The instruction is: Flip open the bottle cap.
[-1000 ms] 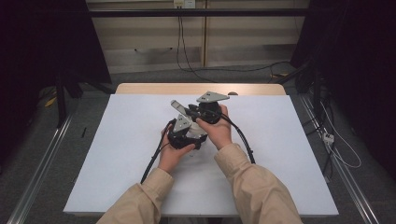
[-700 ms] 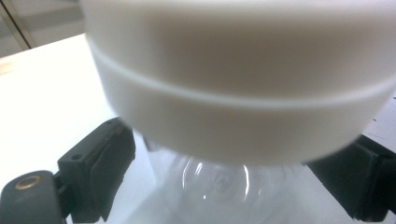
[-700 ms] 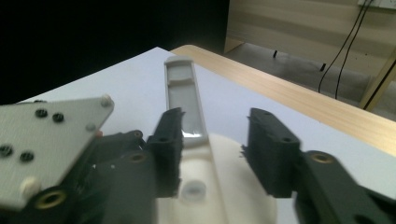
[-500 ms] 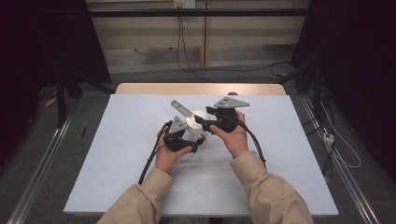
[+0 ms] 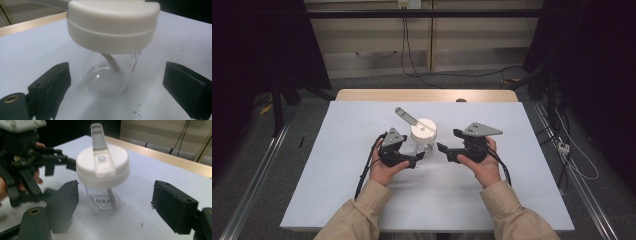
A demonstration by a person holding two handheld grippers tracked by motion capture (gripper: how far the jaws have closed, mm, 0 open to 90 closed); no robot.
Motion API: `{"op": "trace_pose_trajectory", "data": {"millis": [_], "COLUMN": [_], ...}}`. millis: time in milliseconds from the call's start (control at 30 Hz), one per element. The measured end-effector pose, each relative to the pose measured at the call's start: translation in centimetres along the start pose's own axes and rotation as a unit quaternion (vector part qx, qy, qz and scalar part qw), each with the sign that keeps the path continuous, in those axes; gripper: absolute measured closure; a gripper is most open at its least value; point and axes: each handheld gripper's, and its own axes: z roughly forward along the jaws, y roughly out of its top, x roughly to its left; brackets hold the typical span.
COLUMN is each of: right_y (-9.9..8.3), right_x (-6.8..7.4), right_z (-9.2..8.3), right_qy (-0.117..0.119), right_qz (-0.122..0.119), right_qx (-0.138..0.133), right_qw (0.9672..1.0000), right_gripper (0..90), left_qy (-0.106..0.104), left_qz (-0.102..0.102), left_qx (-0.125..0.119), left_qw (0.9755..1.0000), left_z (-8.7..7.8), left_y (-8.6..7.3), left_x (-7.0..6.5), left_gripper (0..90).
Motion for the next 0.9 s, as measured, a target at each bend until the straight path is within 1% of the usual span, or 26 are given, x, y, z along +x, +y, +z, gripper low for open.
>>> {"op": "trace_pose_trajectory", "data": {"millis": [33, 100, 167, 200, 333, 400, 500, 567, 633, 700, 800, 900], "right_y": [-0.4, -1.1, -1.8, -2.1, -3.1, -3.6, -4.3, -4.7, -5.1, -5.5, -6.0, -6.5], "right_x": [-0.1, -0.2, -0.3, -0.4, -0.5, -0.5, -0.5, -0.7, -0.9, -1.0, -1.1, -1.2], "right_z": [-0.3, -0.8, -1.3, -1.4, -2.2, -2.5, -3.1, -3.5, -3.9, -4.3, -4.8, -5.1], "right_qy": [-0.002, -0.003, -0.005, -0.005, -0.008, -0.011, -0.01, -0.012, -0.014, -0.016, -0.018, -0.019], "right_qz": [-0.003, -0.002, 0.0, 0.0, 0.003, -0.003, 0.001, 0.004, 0.009, 0.012, 0.017, 0.019], "right_qx": [-0.002, -0.001, 0.001, 0.003, 0.007, 0.013, 0.013, 0.015, 0.013, 0.01, 0.012, 0.011], "right_qw": [1.0, 1.0, 1.0, 1.0, 0.9999, 0.9998, 0.9999, 0.9998, 0.9998, 0.9997, 0.9996, 0.9996], "right_gripper": [20.6, 19.6, 19.1, 18.8, 17.8, 17.0, 16.5, 16.5, 16.4, 16.4, 16.1, 15.5], "left_qy": [-0.001, -0.005, -0.005, -0.009, -0.01, -0.012, -0.015, -0.02, -0.02, -0.019, -0.017, -0.015], "left_qz": [-0.005, 0.001, 0.004, 0.0, -0.006, -0.009, -0.003, -0.003, -0.005, -0.003, -0.004, -0.007], "left_qx": [-0.001, 0.005, -0.001, -0.003, -0.001, 0.001, 0.006, 0.002, 0.001, 0.003, 0.003, -0.002], "left_qw": [1.0, 1.0, 1.0, 1.0, 0.9999, 0.9999, 0.9999, 0.9998, 0.9998, 0.9998, 0.9998, 0.9999], "left_z": [-0.2, -0.6, -1.1, -1.3, -2.0, -2.4, -2.9, -3.2, -3.5, -3.8, -4.3, -4.8], "left_y": [-0.1, -0.1, -0.3, -0.4, -0.8, -1.0, -1.0, -1.1, -1.2, -1.4, -1.6, -1.7], "left_x": [-0.1, -0.1, -0.1, -0.1, 0.0, 0.0, 0.0, -0.1, -0.1, 0.0, 0.1, 0.3], "left_gripper": [7.5, 7.0, 6.7, 6.8, 6.8, 6.8, 6.8, 6.8, 6.8, 6.8, 6.8, 6.7]}}
